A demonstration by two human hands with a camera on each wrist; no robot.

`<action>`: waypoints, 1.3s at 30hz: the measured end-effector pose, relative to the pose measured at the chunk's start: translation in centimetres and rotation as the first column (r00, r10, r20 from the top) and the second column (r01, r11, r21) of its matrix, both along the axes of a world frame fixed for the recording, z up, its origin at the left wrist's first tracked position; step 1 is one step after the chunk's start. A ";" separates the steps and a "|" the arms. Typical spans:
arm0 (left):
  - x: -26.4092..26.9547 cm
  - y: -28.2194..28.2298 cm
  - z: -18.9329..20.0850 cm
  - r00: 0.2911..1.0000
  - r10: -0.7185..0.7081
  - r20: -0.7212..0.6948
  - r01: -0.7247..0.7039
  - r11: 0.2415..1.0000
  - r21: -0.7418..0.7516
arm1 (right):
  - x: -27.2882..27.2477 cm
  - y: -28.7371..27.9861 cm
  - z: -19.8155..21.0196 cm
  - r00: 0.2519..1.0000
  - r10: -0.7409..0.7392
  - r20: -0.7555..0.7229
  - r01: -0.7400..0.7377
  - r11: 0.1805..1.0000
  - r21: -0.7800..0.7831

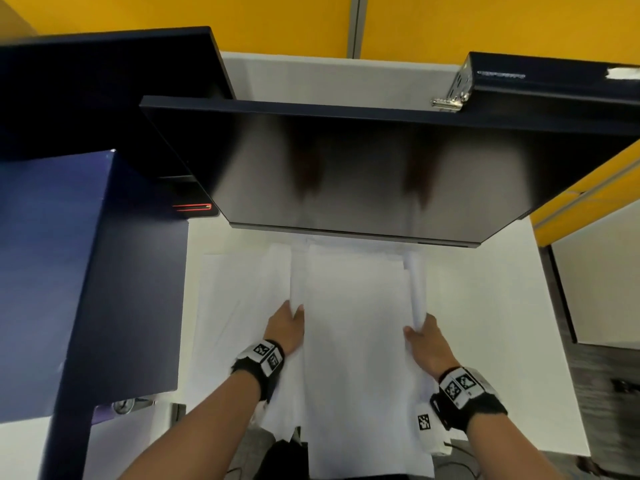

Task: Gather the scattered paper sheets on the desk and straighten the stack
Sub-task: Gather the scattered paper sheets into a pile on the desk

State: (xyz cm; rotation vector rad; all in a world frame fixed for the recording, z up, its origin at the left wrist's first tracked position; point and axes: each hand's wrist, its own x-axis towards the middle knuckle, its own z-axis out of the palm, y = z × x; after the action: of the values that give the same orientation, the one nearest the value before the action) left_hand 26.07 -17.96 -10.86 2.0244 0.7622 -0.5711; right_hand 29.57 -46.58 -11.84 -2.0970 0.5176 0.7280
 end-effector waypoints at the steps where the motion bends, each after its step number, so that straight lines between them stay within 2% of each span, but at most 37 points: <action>1: 0.1 -0.1 0.2 1.000 -0.003 0.016 0.003 1.000 -0.026 | 0.1 0.1 0.6 1.000 0.006 -0.022 -0.005 0.999 0.035; 3: 0.0 0.5 1.0 0.999 0.014 0.046 -0.012 0.998 -0.056 | 0.0 -0.9 1.1 1.000 -0.024 -0.012 0.025 0.998 0.062; 6: -1.6 3.2 1.2 1.000 0.011 -0.012 -0.012 1.000 -0.018 | -0.6 -3.8 0.8 0.996 -0.084 0.005 0.084 0.996 -0.039; 8: -3.2 4.3 1.4 0.989 -0.089 -0.117 0.087 0.996 -0.028 | -1.9 -5.1 0.8 0.998 -0.040 -0.049 0.036 0.996 -0.086; 10: -4.8 3.8 1.5 0.953 -0.175 -0.248 0.152 0.982 -0.110 | -3.4 -5.0 1.1 0.993 0.050 -0.111 -0.063 0.991 -0.118; 13: -6.3 1.7 0.3 0.922 -0.297 -0.251 0.304 0.953 -0.012 | -4.7 -3.4 0.8 0.971 0.200 -0.131 -0.223 0.955 -0.196; 17: -6.3 -0.2 0.2 0.884 -0.367 -0.290 0.379 0.925 -0.014 | -4.7 -2.1 0.8 0.946 0.246 -0.209 -0.281 0.947 -0.156; 20: -4.0 1.5 0.9 0.926 -0.280 -0.255 0.306 0.949 0.070 | -2.3 -3.8 1.2 0.958 0.155 -0.240 -0.186 0.976 -0.114; 22: -1.3 2.3 1.2 0.958 -0.212 -0.193 0.240 0.961 0.137 | 0.3 -5.2 1.0 0.995 0.022 -0.100 -0.040 0.983 -0.177; 24: 1.6 1.5 1.7 0.975 -0.158 -0.156 0.185 0.967 0.174 | 3.0 -5.5 0.8 0.996 -0.086 -0.001 0.085 0.981 -0.177; 29: 4.8 -2.5 1.2 0.970 -0.174 -0.169 0.214 0.944 0.253 | 6.1 -0.7 0.4 0.999 -0.022 0.031 0.027 0.984 -0.173; 32: 4.6 -2.8 0.8 0.986 -0.101 -0.132 0.126 0.972 0.200 | 6.4 1.0 0.2 0.999 -0.040 0.014 0.042 0.986 -0.161; 35: 3.6 -1.1 0.5 0.995 -0.096 -0.004 0.096 0.987 0.128 | 5.9 0.2 0.1 0.999 -0.042 0.032 0.046 0.991 -0.127; 37: 2.4 1.9 0.3 0.994 -0.076 0.079 0.062 0.984 0.164 | 5.1 -1.4 0.2 0.998 -0.049 0.033 0.053 0.991 -0.121; 39: 0.8 5.8 0.4 0.993 0.029 0.112 -0.055 0.970 0.235 | 4.2 -3.3 0.6 0.996 -0.082 0.043 0.087 0.986 -0.140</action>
State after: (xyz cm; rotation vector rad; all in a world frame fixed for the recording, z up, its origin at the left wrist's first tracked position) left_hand 26.92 -12.12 -10.48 2.2330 0.8392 -0.3557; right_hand 33.78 -49.87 -11.25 -2.2007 0.6507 0.6185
